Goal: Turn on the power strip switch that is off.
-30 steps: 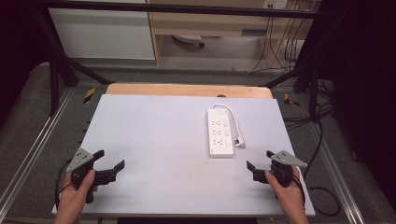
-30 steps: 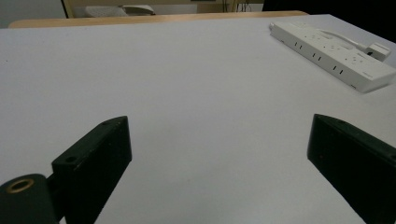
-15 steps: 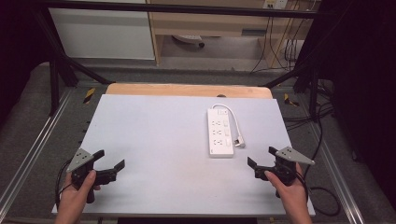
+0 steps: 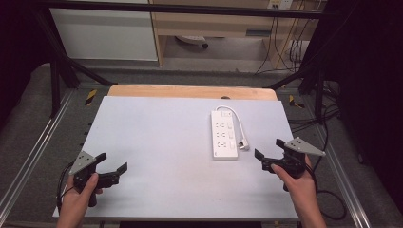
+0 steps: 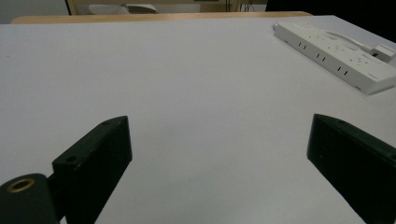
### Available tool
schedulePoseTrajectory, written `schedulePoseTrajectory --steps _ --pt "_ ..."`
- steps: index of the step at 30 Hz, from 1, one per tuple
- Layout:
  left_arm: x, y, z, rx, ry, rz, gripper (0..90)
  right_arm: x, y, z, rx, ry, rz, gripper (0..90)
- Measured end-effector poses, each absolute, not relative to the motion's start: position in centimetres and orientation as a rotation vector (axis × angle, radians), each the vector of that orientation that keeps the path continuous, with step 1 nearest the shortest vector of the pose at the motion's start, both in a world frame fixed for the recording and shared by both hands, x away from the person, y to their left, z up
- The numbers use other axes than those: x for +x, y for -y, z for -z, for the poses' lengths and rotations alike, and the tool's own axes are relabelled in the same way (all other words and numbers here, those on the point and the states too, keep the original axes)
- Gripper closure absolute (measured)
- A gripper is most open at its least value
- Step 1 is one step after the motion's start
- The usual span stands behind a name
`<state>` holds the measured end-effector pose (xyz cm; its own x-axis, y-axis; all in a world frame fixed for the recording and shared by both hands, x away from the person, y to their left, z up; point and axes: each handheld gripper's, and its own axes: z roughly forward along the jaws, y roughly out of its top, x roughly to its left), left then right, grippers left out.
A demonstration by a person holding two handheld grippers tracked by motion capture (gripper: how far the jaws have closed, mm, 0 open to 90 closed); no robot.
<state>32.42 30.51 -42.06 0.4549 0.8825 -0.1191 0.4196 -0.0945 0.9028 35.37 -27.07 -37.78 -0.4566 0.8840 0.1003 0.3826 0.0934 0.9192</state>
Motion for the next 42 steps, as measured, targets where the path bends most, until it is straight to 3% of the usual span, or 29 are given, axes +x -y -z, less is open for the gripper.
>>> schedulePoseTrajectory --steps 23,42 --pt "32.4 -30.6 42.0 1.703 -1.130 -0.581 6.5 39.0 25.9 35.4 1.234 -1.856 -1.388 19.8" --pt "32.4 -30.6 42.0 1.706 -1.133 -0.574 6.5 40.9 24.2 34.8 1.163 -1.876 -1.383 56.9"
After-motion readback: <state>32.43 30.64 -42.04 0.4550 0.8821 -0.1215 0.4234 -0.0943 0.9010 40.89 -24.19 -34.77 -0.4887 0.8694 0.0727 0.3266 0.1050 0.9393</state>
